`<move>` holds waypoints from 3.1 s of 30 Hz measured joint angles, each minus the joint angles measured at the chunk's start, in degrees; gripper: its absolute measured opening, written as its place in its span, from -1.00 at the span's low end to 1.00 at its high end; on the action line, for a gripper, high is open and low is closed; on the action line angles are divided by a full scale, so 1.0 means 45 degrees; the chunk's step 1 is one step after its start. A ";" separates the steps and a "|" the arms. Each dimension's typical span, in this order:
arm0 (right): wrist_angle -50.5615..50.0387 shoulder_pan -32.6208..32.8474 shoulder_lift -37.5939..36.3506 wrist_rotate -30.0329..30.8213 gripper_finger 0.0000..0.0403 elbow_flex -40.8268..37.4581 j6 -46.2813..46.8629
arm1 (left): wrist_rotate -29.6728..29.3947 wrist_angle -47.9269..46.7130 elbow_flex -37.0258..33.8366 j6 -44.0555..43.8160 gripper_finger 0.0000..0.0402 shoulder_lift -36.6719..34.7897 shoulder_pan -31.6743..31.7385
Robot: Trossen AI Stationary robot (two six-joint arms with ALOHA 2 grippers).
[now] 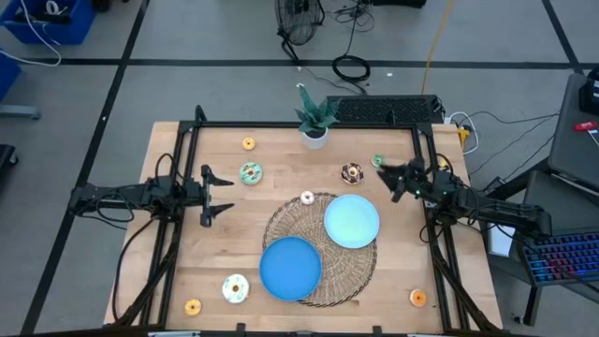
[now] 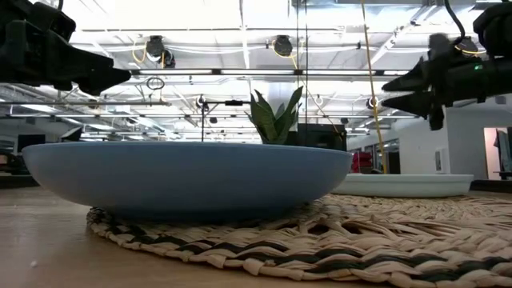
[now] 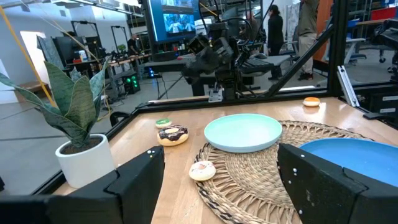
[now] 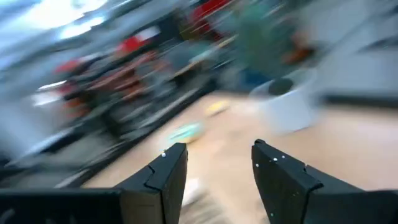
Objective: Pick & Place donuts
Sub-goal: Put the small orange donut on the light blue plate
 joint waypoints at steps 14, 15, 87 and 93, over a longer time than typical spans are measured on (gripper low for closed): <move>0.1122 0.4595 0.3776 -0.5974 -0.19 0.3296 0.5106 | -0.0014 0.0007 0.0000 0.0004 0.52 0.0004 0.0002; 0.0742 0.5179 0.4515 -0.5587 -0.19 0.3798 0.5103 | -0.0014 0.0008 0.0000 0.0000 0.52 0.0002 0.0005; -0.9238 1.5500 1.8919 -0.6671 0.16 1.0963 2.1113 | -0.0028 0.0000 0.0000 0.0005 0.52 0.0004 0.0002; -0.8556 1.5514 1.8943 -0.6725 -0.11 1.0954 2.1573 | -0.0024 0.0000 0.0000 0.0005 0.52 -0.0001 0.0004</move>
